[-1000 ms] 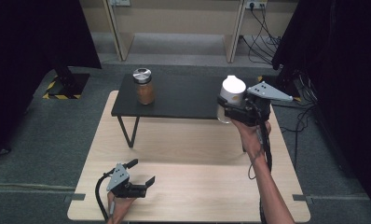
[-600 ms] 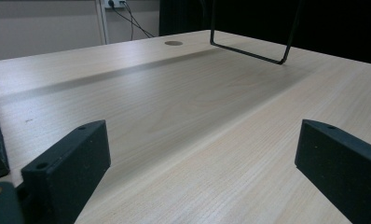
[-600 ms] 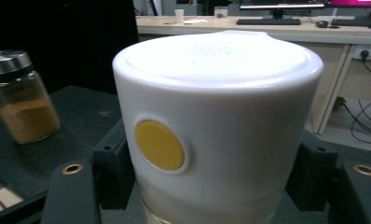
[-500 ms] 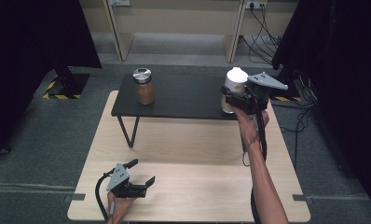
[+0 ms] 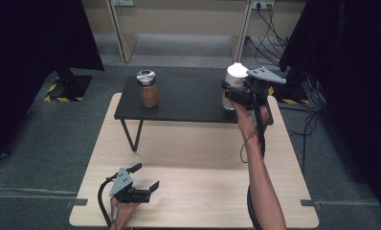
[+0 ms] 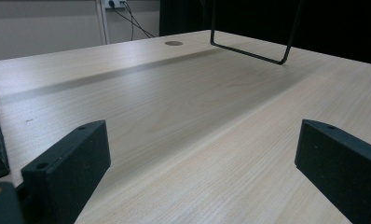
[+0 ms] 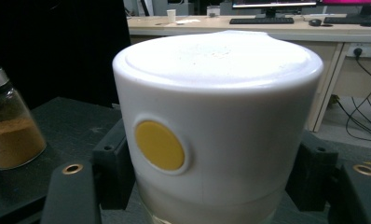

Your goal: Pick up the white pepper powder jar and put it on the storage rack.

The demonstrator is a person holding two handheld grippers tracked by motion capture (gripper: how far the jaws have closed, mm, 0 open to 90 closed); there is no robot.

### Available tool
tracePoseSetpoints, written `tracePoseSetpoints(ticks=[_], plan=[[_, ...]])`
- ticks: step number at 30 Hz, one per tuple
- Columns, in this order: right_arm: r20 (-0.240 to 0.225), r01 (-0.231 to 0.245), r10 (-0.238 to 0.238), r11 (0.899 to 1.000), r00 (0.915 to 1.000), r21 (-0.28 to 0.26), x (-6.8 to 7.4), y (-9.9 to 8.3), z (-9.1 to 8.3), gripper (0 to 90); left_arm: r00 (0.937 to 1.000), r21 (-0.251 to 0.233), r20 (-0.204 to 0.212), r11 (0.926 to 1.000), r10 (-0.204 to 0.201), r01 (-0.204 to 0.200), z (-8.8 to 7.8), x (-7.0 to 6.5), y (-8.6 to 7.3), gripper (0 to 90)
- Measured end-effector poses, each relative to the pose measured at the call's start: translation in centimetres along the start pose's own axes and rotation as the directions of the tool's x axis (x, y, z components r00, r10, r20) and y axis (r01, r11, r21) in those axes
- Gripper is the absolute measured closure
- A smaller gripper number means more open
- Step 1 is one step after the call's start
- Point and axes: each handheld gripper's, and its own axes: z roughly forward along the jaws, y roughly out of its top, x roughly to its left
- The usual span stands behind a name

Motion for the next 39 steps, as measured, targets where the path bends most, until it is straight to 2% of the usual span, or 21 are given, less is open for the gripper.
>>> tracePoseSetpoints(ticks=[7, 18, 39], plan=[[-0.017, 0.009, -0.009, 1.0, 0.9998, 0.003, 0.7, 0.0, 1.1, 30.7, 1.0, 0.0, 0.0, 1.0, 0.002, -0.002, 0.0, 0.0, 0.0, 2.6], [0.031, 0.01, -0.011, 1.0, 0.9995, 0.011, 0.9, 0.1, 1.6, 30.8, 1.0, 0.0, 0.002, 1.0, 0.003, -0.003, 0.0, 0.0, 0.0, 2.7], [0.098, -0.03, 0.031, 1.0, 0.9947, -0.005, -0.9, -0.4, 1.3, 30.7, 1.0, -0.001, 0.001, 1.0, 0.0, 0.0, 0.0, 0.0, 0.0, 2.7]])
